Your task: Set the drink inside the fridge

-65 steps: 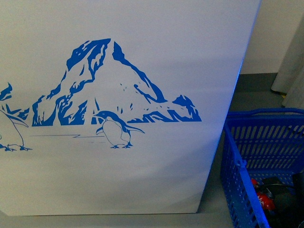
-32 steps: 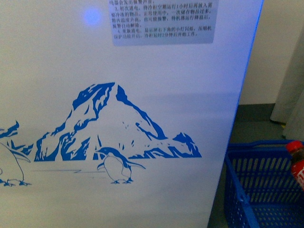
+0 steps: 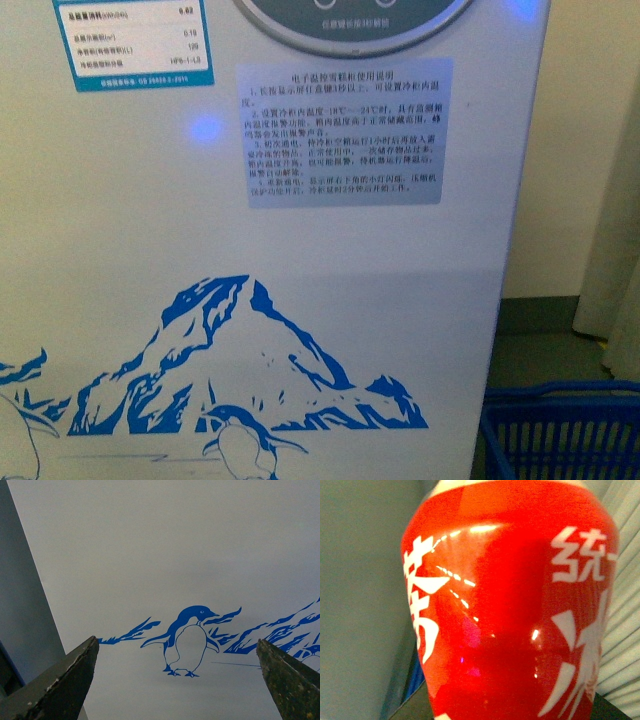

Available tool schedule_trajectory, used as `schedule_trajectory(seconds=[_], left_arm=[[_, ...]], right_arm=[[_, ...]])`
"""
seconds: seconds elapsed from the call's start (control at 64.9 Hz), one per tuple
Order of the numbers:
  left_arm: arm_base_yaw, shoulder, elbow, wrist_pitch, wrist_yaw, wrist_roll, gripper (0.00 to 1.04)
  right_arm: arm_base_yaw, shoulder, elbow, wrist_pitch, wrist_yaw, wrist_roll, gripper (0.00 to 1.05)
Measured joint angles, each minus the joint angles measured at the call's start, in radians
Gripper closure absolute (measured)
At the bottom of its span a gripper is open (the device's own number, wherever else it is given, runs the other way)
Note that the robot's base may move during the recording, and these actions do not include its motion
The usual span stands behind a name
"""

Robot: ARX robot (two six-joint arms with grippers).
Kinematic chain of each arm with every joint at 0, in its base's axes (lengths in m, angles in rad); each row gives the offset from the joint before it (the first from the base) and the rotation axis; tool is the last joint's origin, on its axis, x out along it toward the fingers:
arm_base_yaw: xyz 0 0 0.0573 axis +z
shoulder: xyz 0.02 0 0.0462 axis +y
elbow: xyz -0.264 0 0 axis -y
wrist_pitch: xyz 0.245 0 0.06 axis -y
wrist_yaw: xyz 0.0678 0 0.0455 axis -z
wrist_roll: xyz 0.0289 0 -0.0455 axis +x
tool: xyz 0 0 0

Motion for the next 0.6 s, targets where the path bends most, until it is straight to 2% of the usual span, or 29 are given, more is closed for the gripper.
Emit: schedule_trajectory(seconds=[0.169, 0.339, 0.6], left_arm=[[0.000, 0.000, 0.000, 0.000, 0.000, 0.000, 0.08], [0.000, 0.000, 0.000, 0.000, 0.000, 0.000, 0.08], [0.000, 0.000, 0.000, 0.000, 0.000, 0.000, 0.08]], right_arm=[[0.085, -0.276, 0.000, -0.123, 0.099, 0.031, 0.68], [0.214, -0.523, 0.000, -0.248, 0.277, 0.045, 0.68], [0.346, -0.638, -0.001, -0.267, 0.448, 0.044, 0.68]])
